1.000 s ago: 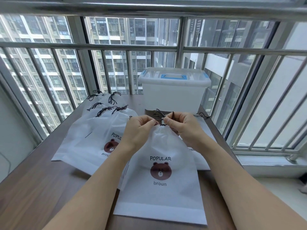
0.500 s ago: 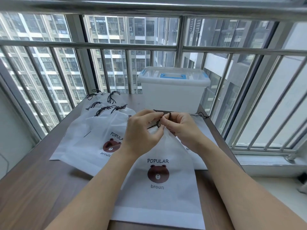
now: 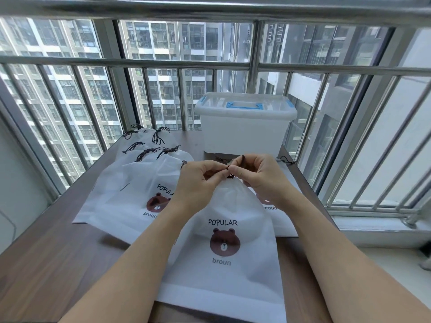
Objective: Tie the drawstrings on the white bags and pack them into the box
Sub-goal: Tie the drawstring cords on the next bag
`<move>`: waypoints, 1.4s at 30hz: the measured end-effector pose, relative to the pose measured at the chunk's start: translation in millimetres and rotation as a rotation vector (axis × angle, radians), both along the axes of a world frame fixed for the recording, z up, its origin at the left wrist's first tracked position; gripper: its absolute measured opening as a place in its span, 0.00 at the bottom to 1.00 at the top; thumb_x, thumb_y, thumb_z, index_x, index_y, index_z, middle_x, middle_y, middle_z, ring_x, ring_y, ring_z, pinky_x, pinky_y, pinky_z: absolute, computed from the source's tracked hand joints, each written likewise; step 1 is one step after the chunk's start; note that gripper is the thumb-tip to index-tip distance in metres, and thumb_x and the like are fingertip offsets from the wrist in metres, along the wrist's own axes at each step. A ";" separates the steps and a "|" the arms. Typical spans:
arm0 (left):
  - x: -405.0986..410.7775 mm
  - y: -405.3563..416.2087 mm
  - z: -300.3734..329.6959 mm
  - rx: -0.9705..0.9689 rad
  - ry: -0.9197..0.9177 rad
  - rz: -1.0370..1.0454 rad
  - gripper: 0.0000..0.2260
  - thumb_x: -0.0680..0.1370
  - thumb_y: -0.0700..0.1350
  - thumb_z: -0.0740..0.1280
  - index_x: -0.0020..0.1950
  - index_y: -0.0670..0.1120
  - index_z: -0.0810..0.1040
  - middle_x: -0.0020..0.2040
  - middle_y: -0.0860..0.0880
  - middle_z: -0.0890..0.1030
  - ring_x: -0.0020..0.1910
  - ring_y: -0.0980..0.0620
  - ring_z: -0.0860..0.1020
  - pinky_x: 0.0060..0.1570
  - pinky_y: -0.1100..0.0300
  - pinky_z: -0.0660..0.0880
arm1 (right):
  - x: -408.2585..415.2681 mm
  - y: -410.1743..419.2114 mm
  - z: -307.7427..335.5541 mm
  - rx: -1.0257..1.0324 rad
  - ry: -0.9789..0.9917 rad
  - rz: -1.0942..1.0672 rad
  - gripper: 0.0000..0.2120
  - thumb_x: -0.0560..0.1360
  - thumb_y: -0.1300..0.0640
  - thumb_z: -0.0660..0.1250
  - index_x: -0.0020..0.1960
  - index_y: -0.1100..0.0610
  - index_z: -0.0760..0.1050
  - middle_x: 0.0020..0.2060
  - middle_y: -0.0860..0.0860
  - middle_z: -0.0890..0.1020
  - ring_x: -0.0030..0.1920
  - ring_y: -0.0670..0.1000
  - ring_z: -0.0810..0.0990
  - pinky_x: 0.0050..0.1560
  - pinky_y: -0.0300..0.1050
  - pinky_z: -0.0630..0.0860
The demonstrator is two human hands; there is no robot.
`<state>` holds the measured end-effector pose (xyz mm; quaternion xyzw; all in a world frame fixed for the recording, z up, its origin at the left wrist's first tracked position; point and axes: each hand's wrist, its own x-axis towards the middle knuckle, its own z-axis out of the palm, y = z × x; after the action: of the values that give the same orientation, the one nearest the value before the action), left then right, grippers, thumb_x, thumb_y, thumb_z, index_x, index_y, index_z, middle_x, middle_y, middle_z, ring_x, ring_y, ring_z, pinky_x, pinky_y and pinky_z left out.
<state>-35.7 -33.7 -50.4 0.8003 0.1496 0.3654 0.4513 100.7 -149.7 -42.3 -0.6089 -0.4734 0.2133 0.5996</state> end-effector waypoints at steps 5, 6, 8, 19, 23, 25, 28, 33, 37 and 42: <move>-0.8 -0.3 2.9 -0.512 0.060 -0.155 0.06 0.79 0.43 0.70 0.46 0.43 0.85 0.44 0.44 0.85 0.43 0.48 0.81 0.49 0.53 0.77 | 0.2 0.3 -0.2 0.027 -0.224 -0.157 0.06 0.76 0.59 0.73 0.41 0.59 0.82 0.32 0.56 0.82 0.32 0.48 0.74 0.36 0.45 0.71; -1.3 -1.1 5.0 -0.642 0.037 -0.220 0.07 0.79 0.43 0.69 0.47 0.41 0.84 0.45 0.41 0.84 0.44 0.46 0.81 0.49 0.53 0.78 | -0.1 0.6 -0.5 0.031 -0.238 -0.169 0.06 0.76 0.59 0.73 0.41 0.58 0.82 0.31 0.54 0.82 0.32 0.48 0.74 0.35 0.45 0.70; -2.7 -3.8 8.6 -0.831 -0.001 -0.325 0.10 0.81 0.43 0.65 0.53 0.37 0.81 0.47 0.41 0.83 0.44 0.48 0.82 0.45 0.59 0.80 | -1.0 1.4 -0.8 0.024 -0.277 -0.172 0.06 0.77 0.58 0.73 0.42 0.57 0.82 0.30 0.53 0.81 0.31 0.48 0.72 0.34 0.44 0.68; -0.8 -4.9 4.4 -0.537 0.007 -0.164 0.03 0.74 0.37 0.73 0.46 0.38 0.83 0.41 0.43 0.81 0.42 0.51 0.77 0.47 0.61 0.73 | 2.2 3.0 -5.4 -0.023 -0.295 -0.132 0.07 0.76 0.55 0.72 0.41 0.56 0.81 0.29 0.49 0.77 0.30 0.46 0.68 0.32 0.42 0.65; -2.3 -6.0 6.5 -0.461 -0.009 -0.107 0.03 0.74 0.37 0.74 0.45 0.37 0.83 0.38 0.45 0.82 0.39 0.52 0.77 0.45 0.62 0.73 | 4.1 4.7 -4.6 -0.017 -0.124 -0.056 0.10 0.75 0.53 0.71 0.42 0.61 0.80 0.31 0.52 0.76 0.30 0.46 0.67 0.31 0.41 0.63; -3.4 -4.7 6.9 -0.463 -0.008 -0.136 0.03 0.75 0.36 0.73 0.46 0.37 0.83 0.39 0.44 0.83 0.40 0.52 0.78 0.47 0.61 0.74 | 3.9 4.1 -3.6 -0.029 -0.072 -0.007 0.08 0.78 0.59 0.69 0.43 0.62 0.79 0.32 0.56 0.74 0.28 0.46 0.64 0.29 0.39 0.62; -3.5 -3.5 4.9 -0.370 0.012 -0.092 0.02 0.74 0.37 0.74 0.42 0.40 0.84 0.37 0.45 0.82 0.38 0.52 0.77 0.43 0.59 0.73 | 2.9 3.8 -3.8 -0.062 -0.048 0.033 0.10 0.80 0.63 0.67 0.40 0.57 0.78 0.33 0.53 0.75 0.27 0.44 0.65 0.28 0.35 0.64; -1.2 -3.7 0.4 -0.165 -0.049 -0.022 0.05 0.72 0.41 0.77 0.45 0.45 0.83 0.38 0.45 0.85 0.37 0.51 0.82 0.42 0.56 0.79 | -0.8 -0.5 1.1 -0.083 0.046 0.074 0.07 0.81 0.65 0.65 0.44 0.64 0.77 0.29 0.47 0.75 0.26 0.41 0.68 0.28 0.32 0.66; -1.6 -1.3 1.3 -0.169 -0.126 -0.134 0.11 0.74 0.33 0.73 0.51 0.47 0.84 0.42 0.47 0.86 0.42 0.45 0.85 0.48 0.55 0.81 | -3.1 -3.3 4.3 -0.098 0.092 0.109 0.09 0.81 0.63 0.65 0.42 0.61 0.76 0.31 0.52 0.71 0.26 0.43 0.66 0.28 0.32 0.66; -1.3 -2.9 2.6 -0.193 -0.200 -0.175 0.12 0.75 0.29 0.70 0.49 0.44 0.85 0.43 0.48 0.87 0.44 0.49 0.86 0.49 0.60 0.80 | 0.3 -3.4 2.4 -0.117 0.182 0.159 0.08 0.82 0.60 0.65 0.45 0.63 0.75 0.31 0.50 0.68 0.30 0.46 0.63 0.30 0.35 0.63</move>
<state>-37.0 -36.6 -47.8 0.7227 0.0680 0.3866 0.5689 101.0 -153.1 -40.0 -0.5815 -0.4506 0.3416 0.5848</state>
